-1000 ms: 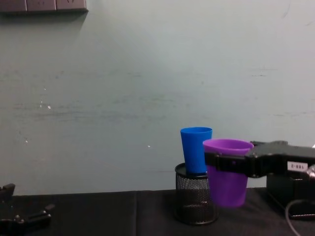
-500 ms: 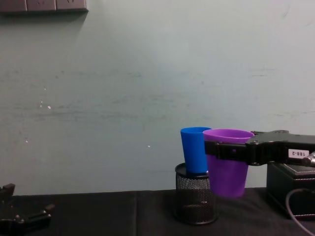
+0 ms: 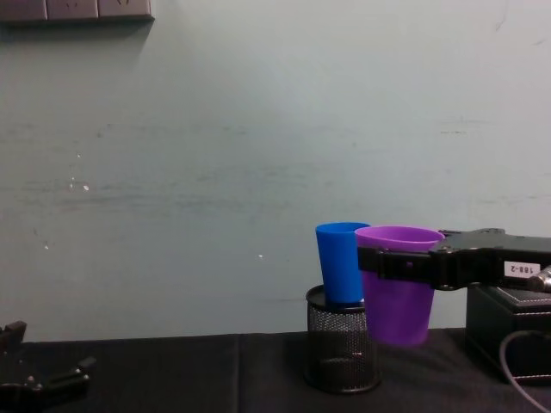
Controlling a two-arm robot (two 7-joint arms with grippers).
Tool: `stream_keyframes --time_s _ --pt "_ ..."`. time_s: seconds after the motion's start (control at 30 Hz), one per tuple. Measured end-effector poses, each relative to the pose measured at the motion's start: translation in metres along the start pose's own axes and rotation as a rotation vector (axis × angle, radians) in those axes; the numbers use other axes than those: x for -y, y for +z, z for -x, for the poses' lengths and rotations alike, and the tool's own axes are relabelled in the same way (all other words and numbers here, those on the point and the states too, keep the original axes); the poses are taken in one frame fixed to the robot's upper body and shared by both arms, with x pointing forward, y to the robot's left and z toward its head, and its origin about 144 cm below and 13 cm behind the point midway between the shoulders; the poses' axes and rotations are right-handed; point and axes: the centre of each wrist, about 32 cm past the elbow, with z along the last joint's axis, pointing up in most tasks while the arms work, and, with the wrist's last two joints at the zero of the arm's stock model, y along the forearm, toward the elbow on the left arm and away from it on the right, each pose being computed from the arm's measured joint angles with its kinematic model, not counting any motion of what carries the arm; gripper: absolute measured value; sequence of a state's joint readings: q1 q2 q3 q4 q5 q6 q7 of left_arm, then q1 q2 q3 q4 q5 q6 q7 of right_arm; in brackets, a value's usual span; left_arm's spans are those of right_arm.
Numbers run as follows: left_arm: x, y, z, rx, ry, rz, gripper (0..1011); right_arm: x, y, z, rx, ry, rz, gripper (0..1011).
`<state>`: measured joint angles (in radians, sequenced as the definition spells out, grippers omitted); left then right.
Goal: Pick up one cup with a gripper and tap it against the other cup.
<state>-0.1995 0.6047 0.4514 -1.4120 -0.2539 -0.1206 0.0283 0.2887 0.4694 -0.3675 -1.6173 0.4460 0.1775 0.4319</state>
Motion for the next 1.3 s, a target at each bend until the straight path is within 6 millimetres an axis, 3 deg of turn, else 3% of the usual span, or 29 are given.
stream_keyframes --time_s 1.3 --pt "0.0 0.0 0.0 0.0 0.0 0.0 1000 0.0 -0.0006 0.0002 0.0 0.001 0.0 731"
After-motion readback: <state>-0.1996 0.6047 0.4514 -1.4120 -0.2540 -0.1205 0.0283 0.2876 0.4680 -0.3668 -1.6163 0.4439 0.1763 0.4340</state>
